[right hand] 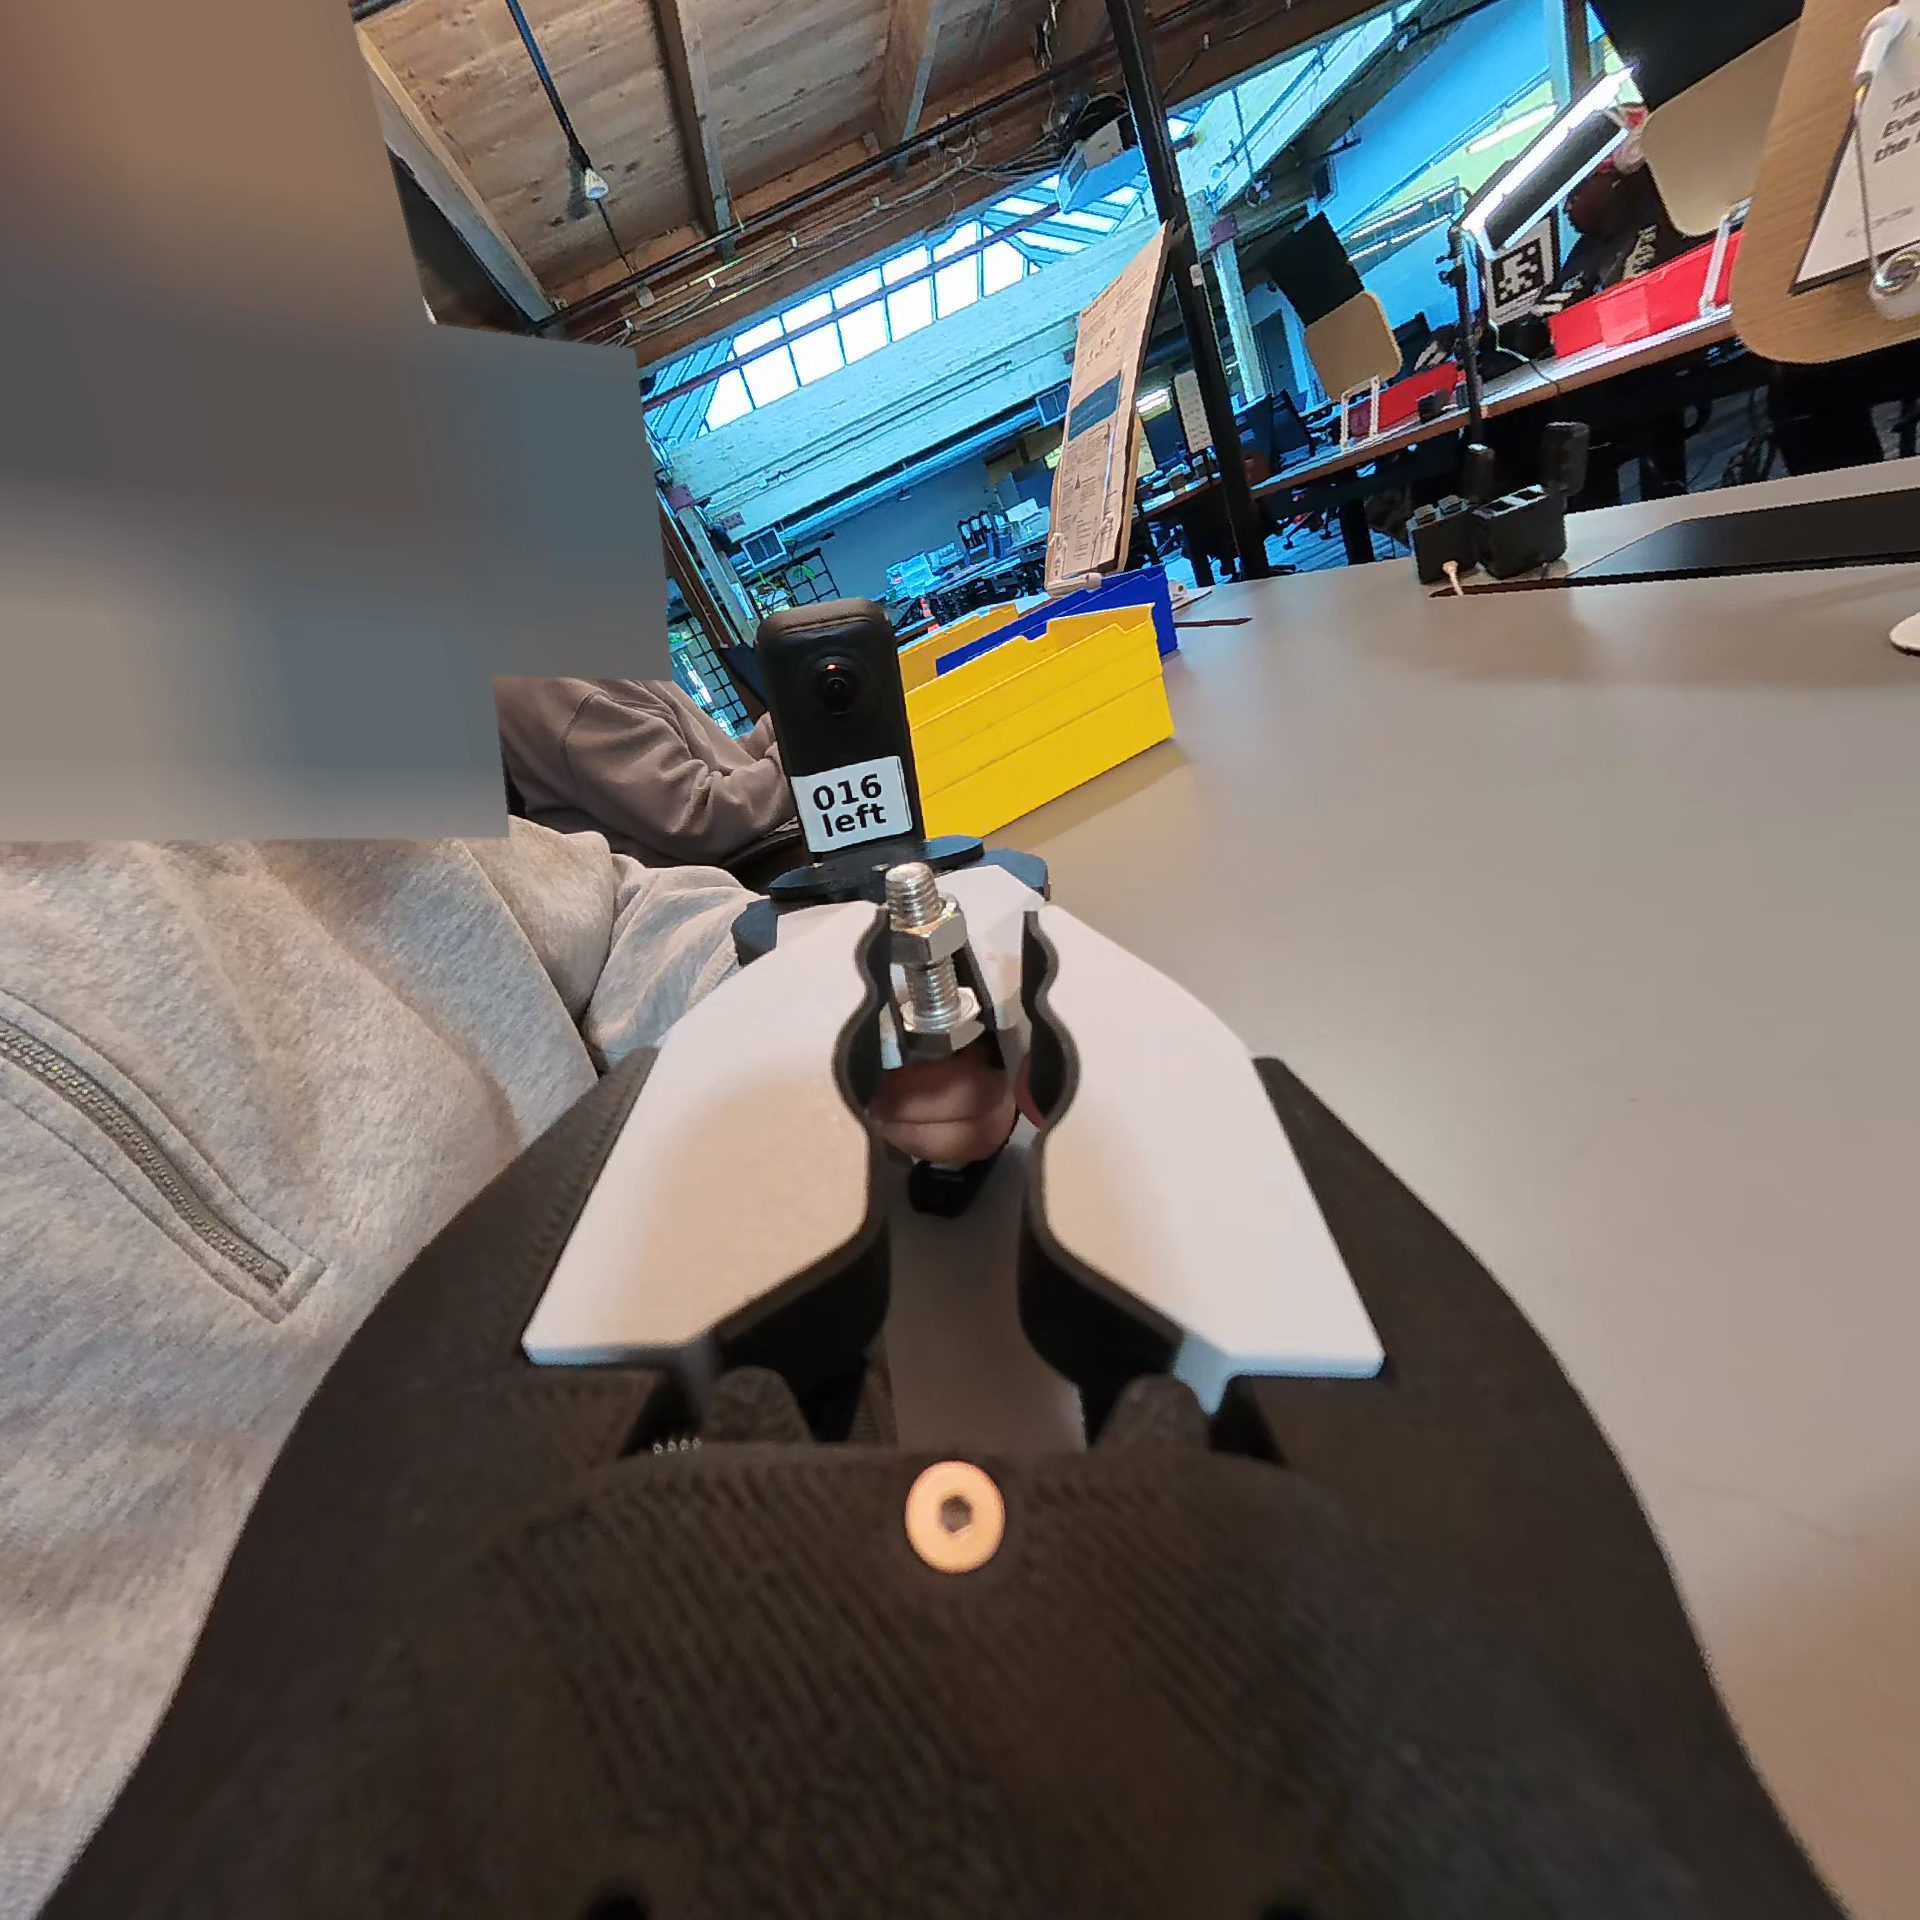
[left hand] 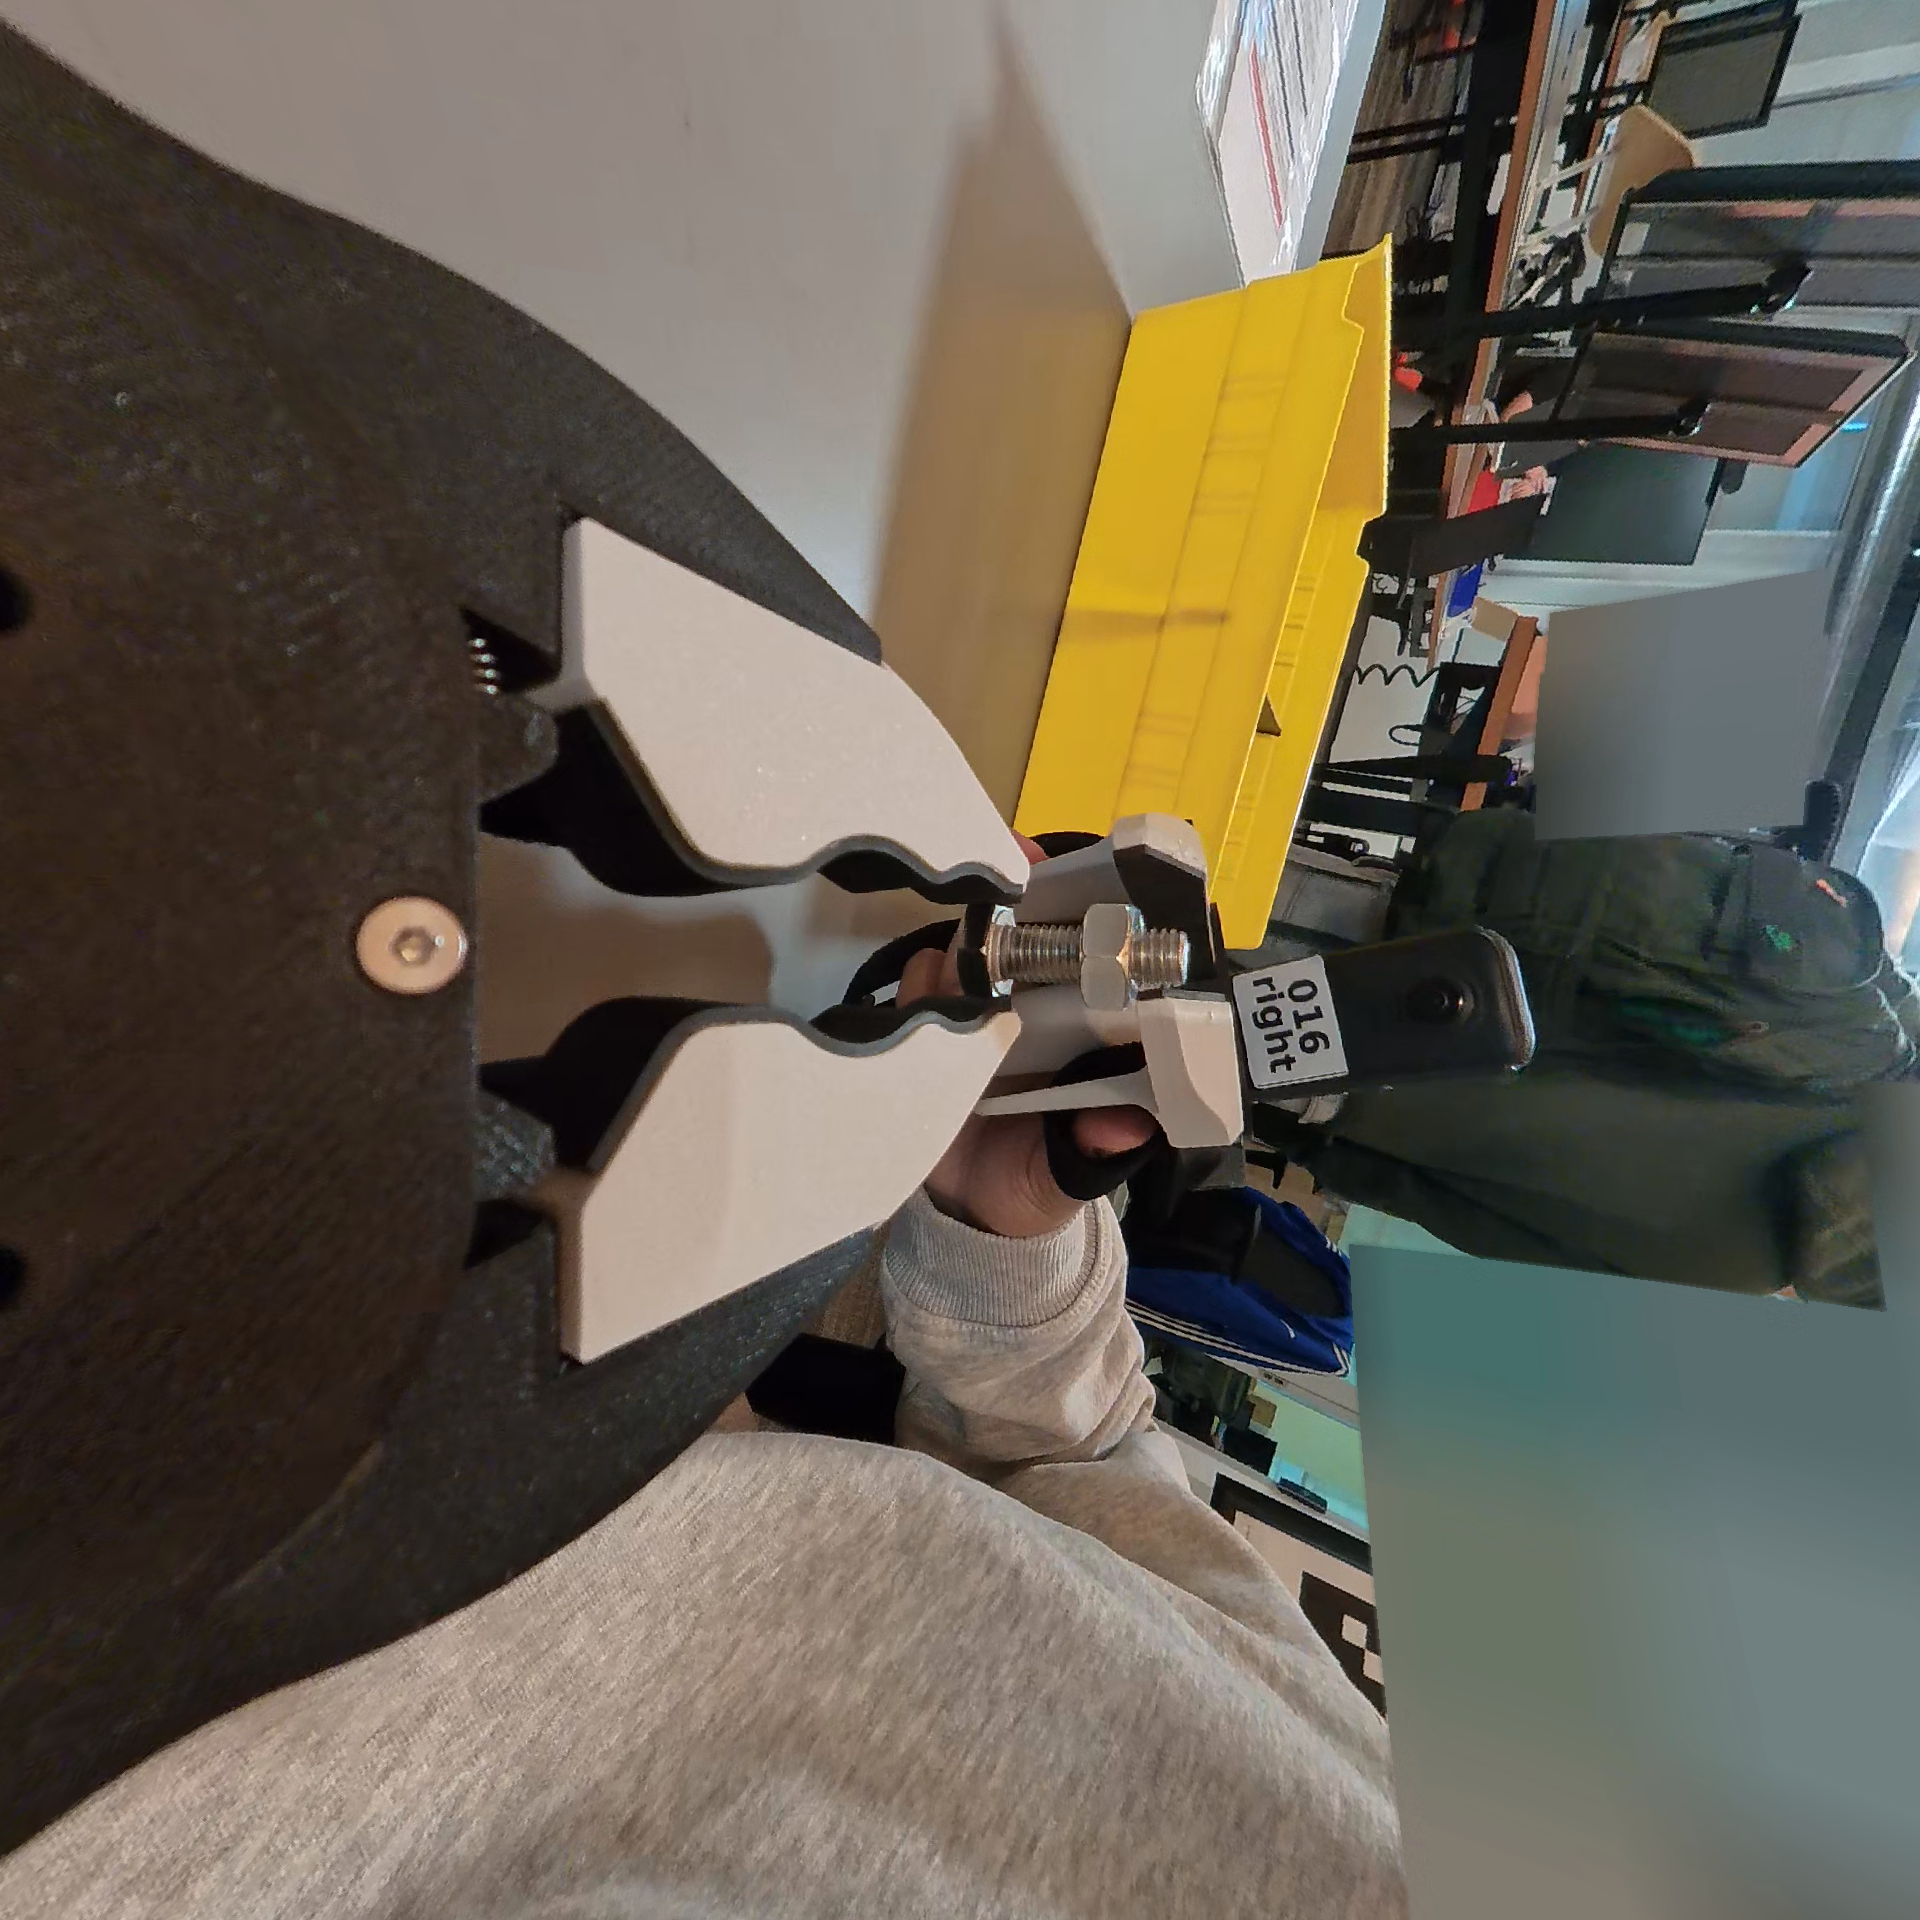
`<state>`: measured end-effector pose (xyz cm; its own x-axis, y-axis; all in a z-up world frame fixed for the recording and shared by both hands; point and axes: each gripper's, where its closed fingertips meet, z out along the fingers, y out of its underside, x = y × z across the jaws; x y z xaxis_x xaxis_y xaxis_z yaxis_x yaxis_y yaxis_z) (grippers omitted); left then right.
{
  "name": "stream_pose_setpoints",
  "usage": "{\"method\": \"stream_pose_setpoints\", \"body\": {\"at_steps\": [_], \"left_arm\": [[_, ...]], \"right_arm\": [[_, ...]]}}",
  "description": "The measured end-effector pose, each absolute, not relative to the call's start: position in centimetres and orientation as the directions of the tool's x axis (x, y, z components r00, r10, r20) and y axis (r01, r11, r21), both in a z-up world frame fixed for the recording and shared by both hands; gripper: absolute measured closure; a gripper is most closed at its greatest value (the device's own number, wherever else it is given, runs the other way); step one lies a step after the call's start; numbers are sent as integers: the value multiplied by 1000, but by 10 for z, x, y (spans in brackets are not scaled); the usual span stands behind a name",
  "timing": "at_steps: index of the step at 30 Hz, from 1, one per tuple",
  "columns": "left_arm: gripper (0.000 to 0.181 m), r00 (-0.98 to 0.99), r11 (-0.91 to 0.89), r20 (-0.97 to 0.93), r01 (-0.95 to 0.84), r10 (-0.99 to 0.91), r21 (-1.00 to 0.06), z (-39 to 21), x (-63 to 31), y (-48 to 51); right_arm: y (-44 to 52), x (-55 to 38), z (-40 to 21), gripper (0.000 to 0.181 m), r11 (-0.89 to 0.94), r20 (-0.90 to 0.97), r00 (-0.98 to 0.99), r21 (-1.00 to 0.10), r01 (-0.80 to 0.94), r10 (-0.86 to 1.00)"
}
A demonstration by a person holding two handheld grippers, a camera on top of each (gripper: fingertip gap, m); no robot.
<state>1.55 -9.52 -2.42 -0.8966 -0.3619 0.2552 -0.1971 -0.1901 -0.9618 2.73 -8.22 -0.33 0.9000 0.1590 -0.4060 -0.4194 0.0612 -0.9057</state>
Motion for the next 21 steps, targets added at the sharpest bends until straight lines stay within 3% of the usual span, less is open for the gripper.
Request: {"method": "stream_pose_setpoints", "body": {"at_steps": [21], "left_arm": [[164, -894, -197, 261, -199, -365, -960, -24, 17, -94]], "right_arm": [[-81, 25, -5, 156, 43, -404, 900, -909, -416, 166]]}}
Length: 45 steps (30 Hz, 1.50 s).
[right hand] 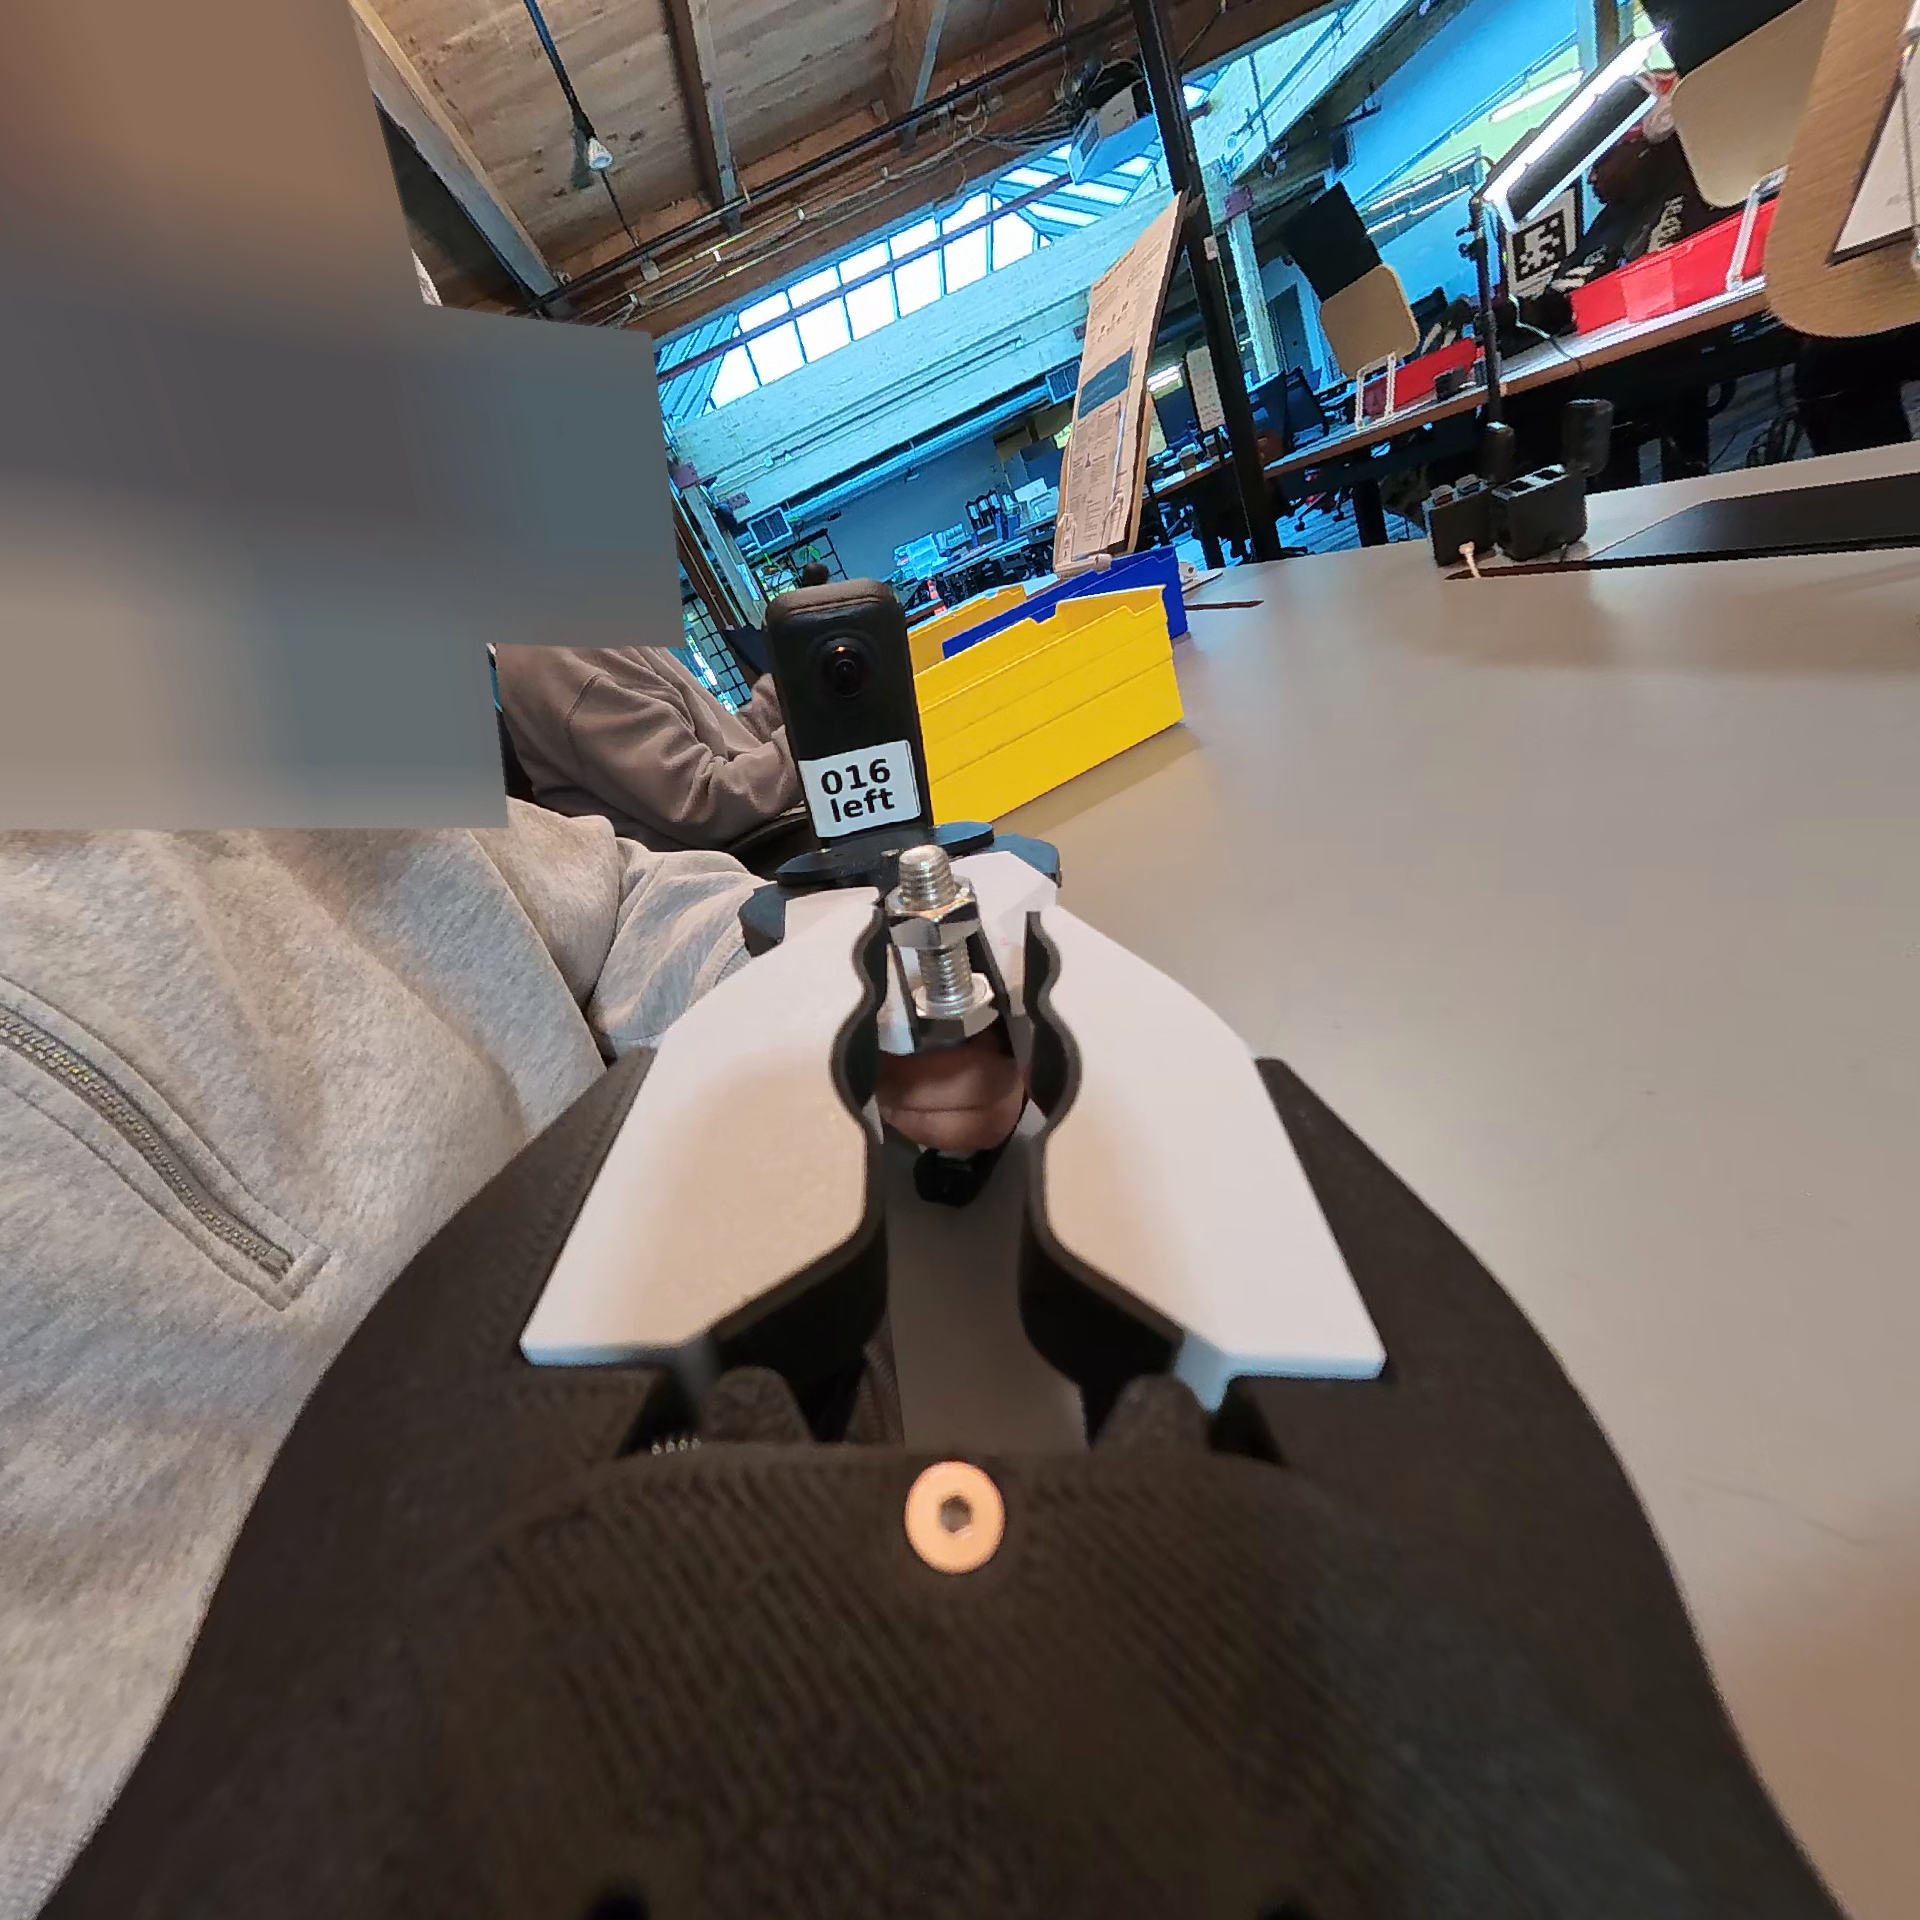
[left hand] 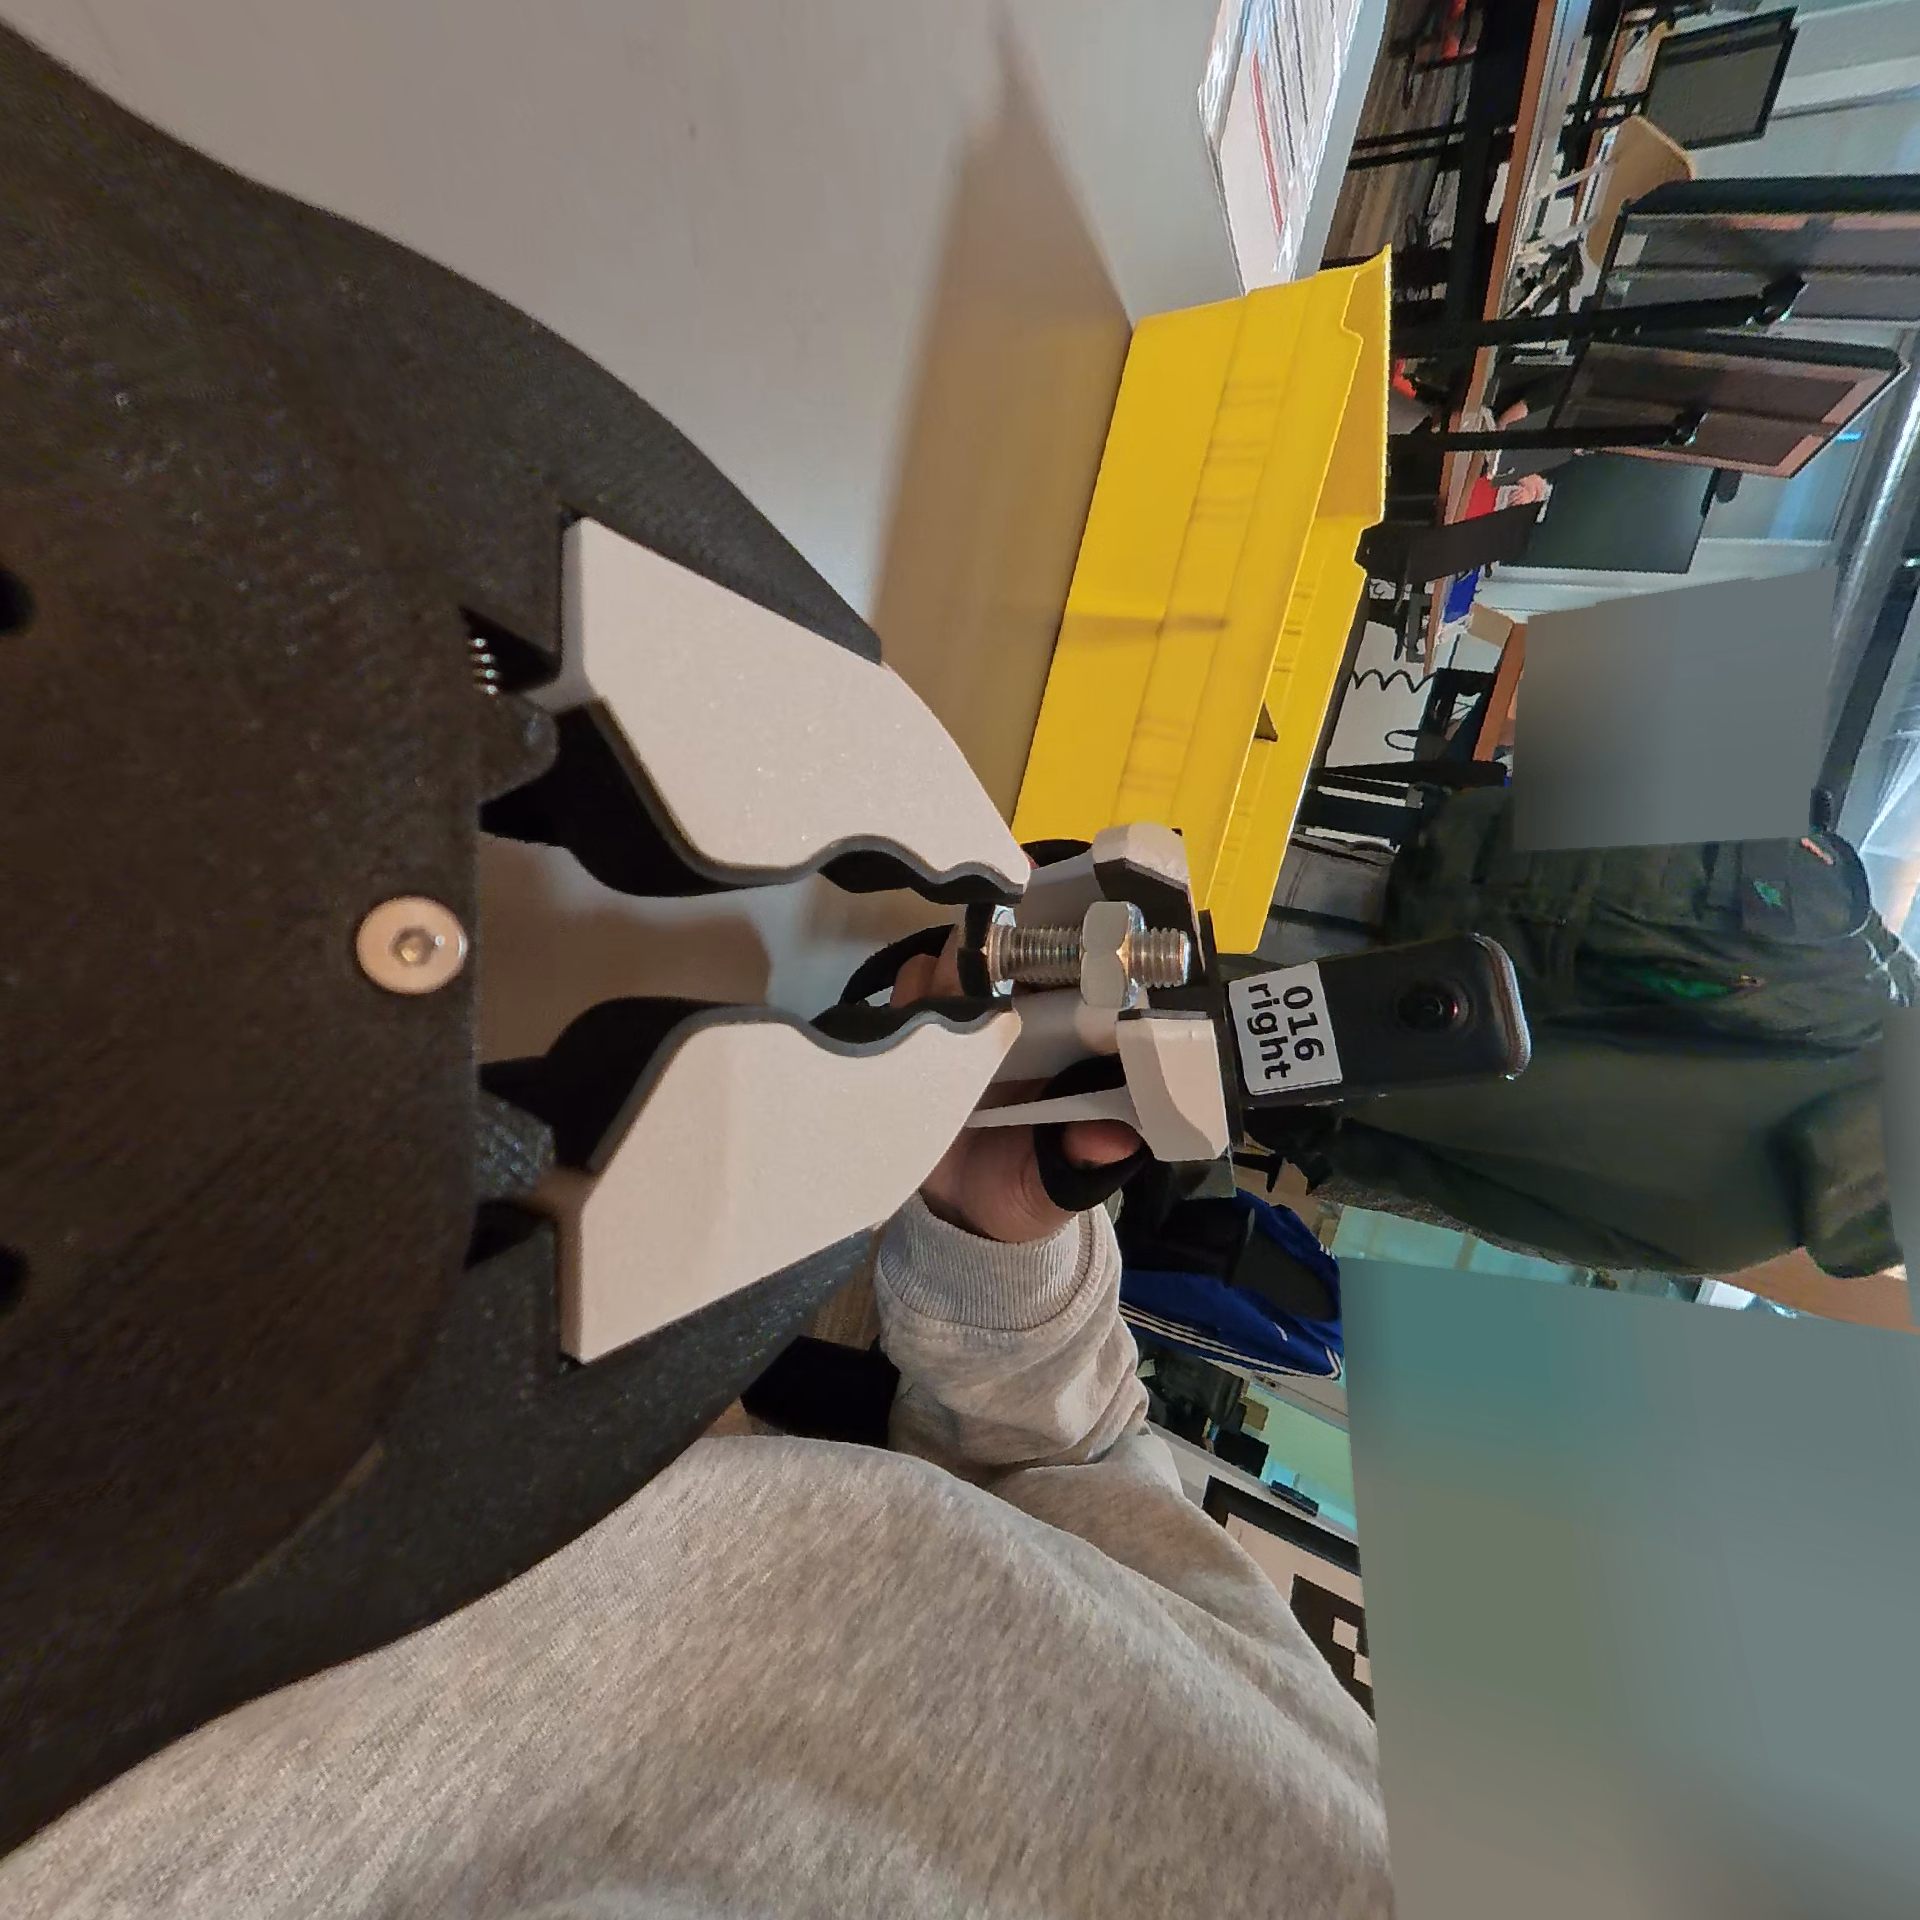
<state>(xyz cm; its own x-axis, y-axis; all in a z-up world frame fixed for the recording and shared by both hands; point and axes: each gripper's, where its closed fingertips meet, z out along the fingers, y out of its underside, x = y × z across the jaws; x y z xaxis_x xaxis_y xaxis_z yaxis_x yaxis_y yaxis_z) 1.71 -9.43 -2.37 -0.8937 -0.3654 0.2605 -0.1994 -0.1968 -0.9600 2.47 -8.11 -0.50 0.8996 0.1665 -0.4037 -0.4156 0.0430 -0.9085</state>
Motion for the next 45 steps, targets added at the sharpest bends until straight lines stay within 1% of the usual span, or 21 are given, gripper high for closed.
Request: {"method": "stream_pose_setpoints", "body": {"at_steps": [26, 30, 35, 37, 38, 39, 41, 43, 45], "left_arm": [[164, -894, -195, 248, -186, -373, -963, -24, 17, -92], [164, -887, -205, 240, -169, -394, -964, -21, 20, -88], [164, -865, -191, 180, -99, -469, -977, -12, 37, -78], [164, -854, -174, 153, -75, -497, -982, -12, 47, -75], [164, -848, -161, 134, -58, -513, -985, -14, 53, -73], [164, -840, -150, 114, -40, -531, -988, -16, 59, -72], [164, -822, -144, 94, -15, -562, -990, -21, 74, -69], [164, -810, -191, 123, -15, -573, -982, -18, 87, -65], [164, -801, -229, 168, -39, -575, -973, -13, 94, -61]], "right_arm": [[-80, 26, -5, 156, 47, -411, 896, -904, -424, 168], [-84, 30, -3, 156, 50, -365, 921, -926, -375, 137], [-97, 49, 22, 155, 78, -259, 966, -963, -259, 8], [-97, 56, 26, 156, -4, -210, 976, -978, -210, -53], [-96, 59, 24, 160, -78, -186, 979, -978, -193, -84], [-95, 63, 20, 160, -158, -162, 979, -971, -180, -121], [-91, 70, 14, 157, -301, -130, 976, -937, -179, -176], [-85, 71, 9, 154, -408, -135, 971, -889, -206, -196], [-78, 68, 8, 154, -487, -143, 970, -845, -223, -196]]}}
